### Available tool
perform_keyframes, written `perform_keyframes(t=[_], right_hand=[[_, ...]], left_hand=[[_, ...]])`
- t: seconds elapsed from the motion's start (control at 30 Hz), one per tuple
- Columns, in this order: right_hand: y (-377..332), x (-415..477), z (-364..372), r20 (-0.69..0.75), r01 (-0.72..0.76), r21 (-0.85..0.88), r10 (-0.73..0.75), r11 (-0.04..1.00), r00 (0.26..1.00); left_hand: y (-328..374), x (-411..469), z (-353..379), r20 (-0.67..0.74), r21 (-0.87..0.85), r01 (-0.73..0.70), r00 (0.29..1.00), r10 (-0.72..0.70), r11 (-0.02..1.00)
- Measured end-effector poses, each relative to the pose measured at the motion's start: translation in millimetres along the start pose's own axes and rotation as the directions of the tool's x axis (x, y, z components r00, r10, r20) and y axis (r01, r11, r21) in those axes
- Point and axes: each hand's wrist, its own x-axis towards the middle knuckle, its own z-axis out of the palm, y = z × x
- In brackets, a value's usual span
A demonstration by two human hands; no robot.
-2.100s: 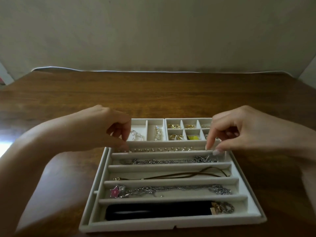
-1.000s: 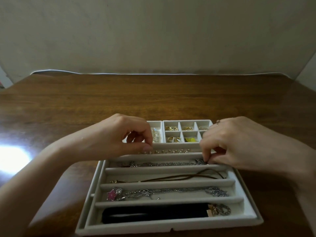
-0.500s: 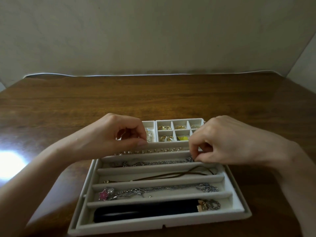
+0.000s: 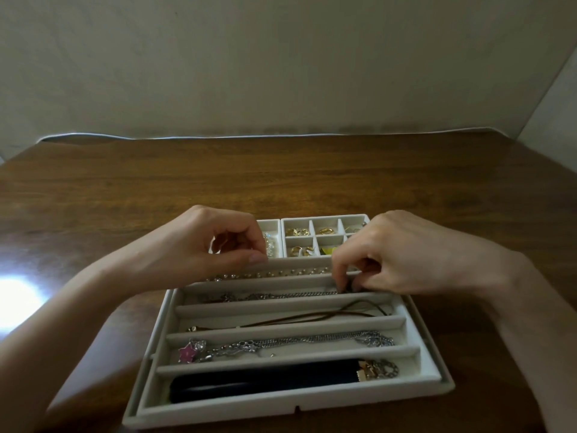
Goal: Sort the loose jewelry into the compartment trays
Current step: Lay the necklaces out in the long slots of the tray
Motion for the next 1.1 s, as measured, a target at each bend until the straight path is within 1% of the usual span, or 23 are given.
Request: perform_keyframes(t=[0.1, 0.17, 0.2, 0.27, 0.33, 0.4, 0.47, 0.57, 0.63, 0.67, 0.73, 0.8, 0.9, 1.0, 1.1], right_hand=[[1, 0, 0, -0.012, -0.008, -0.004, 0.008, 1.0, 1.0], [5, 0, 0, -0.012, 0.005, 0.039, -0.004, 0.999, 1.0], [7, 0, 0, -0.012, 0.018, 0.096, -0.017, 0.995, 1.0], [11, 1, -2, -0.037, 0.055, 0.285, -0.047, 0.957, 0.998], [15, 1, -4, -0.12, 0.11, 0.43, -0.064, 0.896, 0.991], [16, 2, -5, -0.214, 0.156, 0.517, -0.05, 0.841, 0.976], [16, 4, -3, -0.272, 0.182, 0.611, -0.012, 0.77, 0.962], [12, 9, -1, -0.308, 0.203, 0.756, 0.065, 0.622, 0.949], [10, 12, 1, -0.321, 0.216, 0.821, 0.115, 0.528, 0.94], [9, 13, 2, -0.33, 0.223, 0.839, 0.138, 0.496, 0.934], [9, 15, 2, -0.347, 0.236, 0.862, 0.184, 0.448, 0.92], [9, 16, 2, -0.357, 0.246, 0.881, 0.226, 0.405, 0.907], [9, 16, 2, -0.339, 0.248, 0.916, 0.274, 0.315, 0.9], [11, 18, 4, -0.27, 0.218, 0.955, 0.289, 0.199, 0.918], [12, 21, 7, -0.22, 0.198, 0.974, 0.267, 0.106, 0.938]], left_hand=[[1, 0, 1, -0.007, -0.003, 0.003, 1.0, -0.003, 1.0], [1, 0, 1, -0.016, -0.01, 0.008, 1.0, -0.008, 1.0], [1, 0, 1, -0.018, -0.016, 0.01, 1.0, -0.01, 1.0], [3, 1, 2, -0.013, -0.038, 0.016, 1.0, -0.016, 0.999], [5, 3, 4, -0.004, -0.094, 0.034, 0.999, -0.035, 0.995], [10, 7, 9, -0.003, -0.135, 0.047, 0.999, -0.048, 0.99], [17, 13, 16, -0.002, -0.153, 0.047, 0.999, -0.048, 0.987], [30, 22, 27, -0.006, -0.167, 0.058, 0.998, -0.06, 0.984], [37, 27, 30, 0.01, -0.2, 0.108, 0.994, -0.108, 0.974], [37, 30, 31, 0.018, -0.256, 0.143, 0.99, -0.143, 0.956], [37, 34, 31, 0.005, -0.417, 0.202, 0.976, -0.22, 0.886], [37, 37, 30, -0.024, -0.509, 0.211, 0.966, -0.259, 0.834], [39, 38, 31, -0.069, -0.572, 0.182, 0.961, -0.268, 0.8], [40, 36, 31, -0.094, -0.613, 0.175, 0.952, -0.291, 0.771], [39, 34, 31, -0.096, -0.64, 0.16, 0.954, -0.285, 0.751]])
